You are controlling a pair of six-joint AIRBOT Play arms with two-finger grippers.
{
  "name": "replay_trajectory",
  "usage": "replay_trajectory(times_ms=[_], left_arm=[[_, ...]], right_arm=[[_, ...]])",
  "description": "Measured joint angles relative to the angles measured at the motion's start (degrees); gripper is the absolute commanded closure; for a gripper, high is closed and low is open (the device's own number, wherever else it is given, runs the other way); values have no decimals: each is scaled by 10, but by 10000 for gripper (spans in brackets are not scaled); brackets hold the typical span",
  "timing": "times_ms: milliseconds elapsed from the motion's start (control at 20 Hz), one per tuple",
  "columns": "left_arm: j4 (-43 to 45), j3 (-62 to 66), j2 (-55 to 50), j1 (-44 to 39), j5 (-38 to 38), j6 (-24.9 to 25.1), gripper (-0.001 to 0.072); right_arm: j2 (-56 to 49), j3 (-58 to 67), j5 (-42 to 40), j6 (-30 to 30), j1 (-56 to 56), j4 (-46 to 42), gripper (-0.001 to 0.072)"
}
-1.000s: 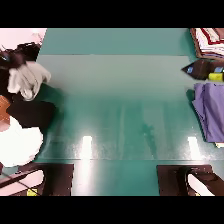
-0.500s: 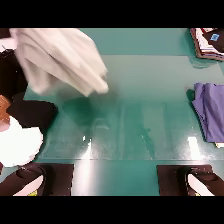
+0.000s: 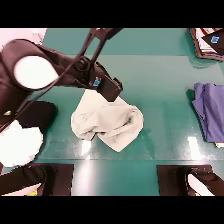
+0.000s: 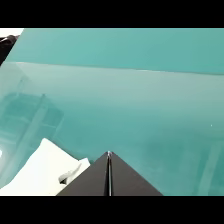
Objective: Fold the shirts.
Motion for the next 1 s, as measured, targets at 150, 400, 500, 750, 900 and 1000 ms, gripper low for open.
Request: replay_trajectory(times_ms=[150, 400, 500, 750, 900, 1000], left_arm=[[55, -9, -10, 61, -23, -1, 165], [64, -115, -14, 243, -56, -24, 164], [23, -187, -15, 298, -57, -21, 164], [-72, -351, -16, 356, -11, 7, 165], [-115, -408, -16, 364, 24, 13, 165], [-138, -427, -18, 365, 40, 17, 165]], right_arm=[[0, 0, 9, 0, 0, 0, 692], [-1, 0, 16, 0, 0, 0, 692], [-1, 0, 17, 0, 0, 0, 692], [-1, 0, 18, 0, 0, 0, 692], [-1, 0, 18, 0, 0, 0, 692], [-1, 0, 18, 0, 0, 0, 692]])
